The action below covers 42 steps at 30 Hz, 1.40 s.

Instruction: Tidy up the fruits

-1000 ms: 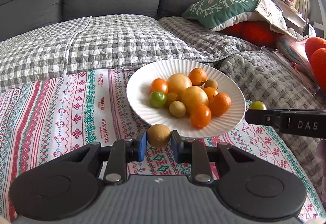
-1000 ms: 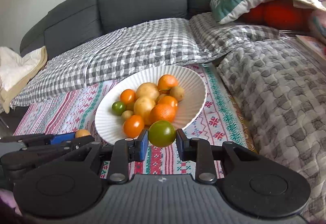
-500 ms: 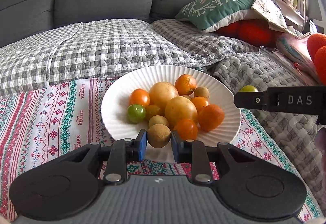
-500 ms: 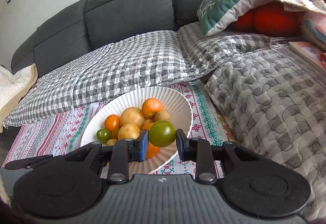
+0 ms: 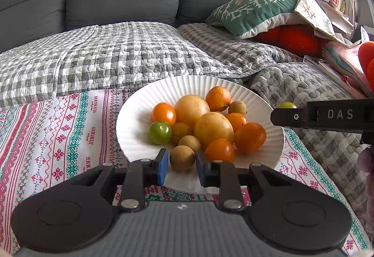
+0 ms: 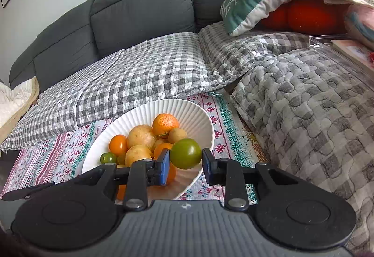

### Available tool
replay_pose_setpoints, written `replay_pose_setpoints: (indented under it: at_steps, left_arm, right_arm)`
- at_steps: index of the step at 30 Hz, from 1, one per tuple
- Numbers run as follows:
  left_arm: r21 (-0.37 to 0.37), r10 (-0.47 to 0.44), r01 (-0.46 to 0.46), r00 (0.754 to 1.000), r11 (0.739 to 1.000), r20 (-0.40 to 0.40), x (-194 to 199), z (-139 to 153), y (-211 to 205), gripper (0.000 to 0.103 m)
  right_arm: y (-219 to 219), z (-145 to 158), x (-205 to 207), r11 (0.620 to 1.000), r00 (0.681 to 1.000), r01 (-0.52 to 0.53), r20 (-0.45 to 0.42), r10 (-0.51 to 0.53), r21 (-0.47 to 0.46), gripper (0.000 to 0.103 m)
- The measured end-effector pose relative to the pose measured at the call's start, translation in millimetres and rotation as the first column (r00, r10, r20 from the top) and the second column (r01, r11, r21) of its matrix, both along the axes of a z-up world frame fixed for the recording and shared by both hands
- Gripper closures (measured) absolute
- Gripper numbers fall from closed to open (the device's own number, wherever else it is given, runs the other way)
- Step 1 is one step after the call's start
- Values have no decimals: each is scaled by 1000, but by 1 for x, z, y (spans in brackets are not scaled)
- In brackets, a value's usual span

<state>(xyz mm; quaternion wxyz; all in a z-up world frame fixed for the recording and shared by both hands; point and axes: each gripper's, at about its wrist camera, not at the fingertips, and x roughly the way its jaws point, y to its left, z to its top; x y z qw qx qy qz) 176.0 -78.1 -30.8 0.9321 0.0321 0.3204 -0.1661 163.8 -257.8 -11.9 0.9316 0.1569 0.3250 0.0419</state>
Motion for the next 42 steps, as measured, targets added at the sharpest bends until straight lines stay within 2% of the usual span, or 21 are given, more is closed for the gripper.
replay_pose_setpoints:
  at_steps: [4,6,7,8,10,13,14,16,19,21,26,29,33,39,42]
  left_arm:
    - [7,-12,12,1000,1000,19,-2,4,-1,83]
    - [20,-20,19,999,1000,27,-4,5,-2,79]
    - [26,-22,21,999,999,28,-4,6,-3,75]
    - [33,-22,21,999,999,30,-5,6,-3,72]
    - [41,-20,18,999,999,34,-8,8,-1,55]
    - [35,-4,3,999,999,33,-13,14,3,36]
    - [33,0,-2,1000,999,31,-16,16,4,33]
    - [34,11,-12,1000,999,22,-21,21,7,18]
    - [41,25,-25,1000,999,2,-29,27,10,9]
    - [62,38,-37,999,997,-15,-35,29,12,6]
    - [86,71,-66,996,994,-59,-55,39,22,6]
    - [69,90,-85,993,994,-79,-69,48,30,6]
    - [75,117,-108,986,991,-118,-87,54,38,6]
    - [90,164,-151,974,984,-160,-105,57,49,6]
    - [91,167,-154,975,984,-147,-120,61,52,6]
  right_arm:
    - [3,-1,2,1000,1000,-5,3,5,-12,76]
    - [5,0,2,1000,1000,-6,14,6,-11,73]
    - [6,1,2,1000,1000,-3,18,3,-13,71]
    - [6,2,1,1000,1000,-6,21,6,-8,64]
    - [8,6,-1,1000,999,-11,31,11,-8,60]
    - [11,13,-7,999,999,-19,48,20,-30,45]
    - [13,16,-11,999,998,-24,55,26,-43,40]
    - [16,20,-19,998,998,-32,57,36,-62,33]
    - [19,27,-32,996,998,-34,55,39,-82,20]
    - [21,32,-42,995,999,-9,44,14,-103,11]
    - [23,40,-63,991,1000,27,13,-25,-131,5]
    - [26,44,-74,986,997,55,-39,-62,-155,5]
    - [29,47,-93,988,995,65,-71,-75,-141,3]
    - [38,56,-119,983,995,56,-74,-70,-176,1]
    - [42,61,-133,980,997,42,-56,-54,-196,1]
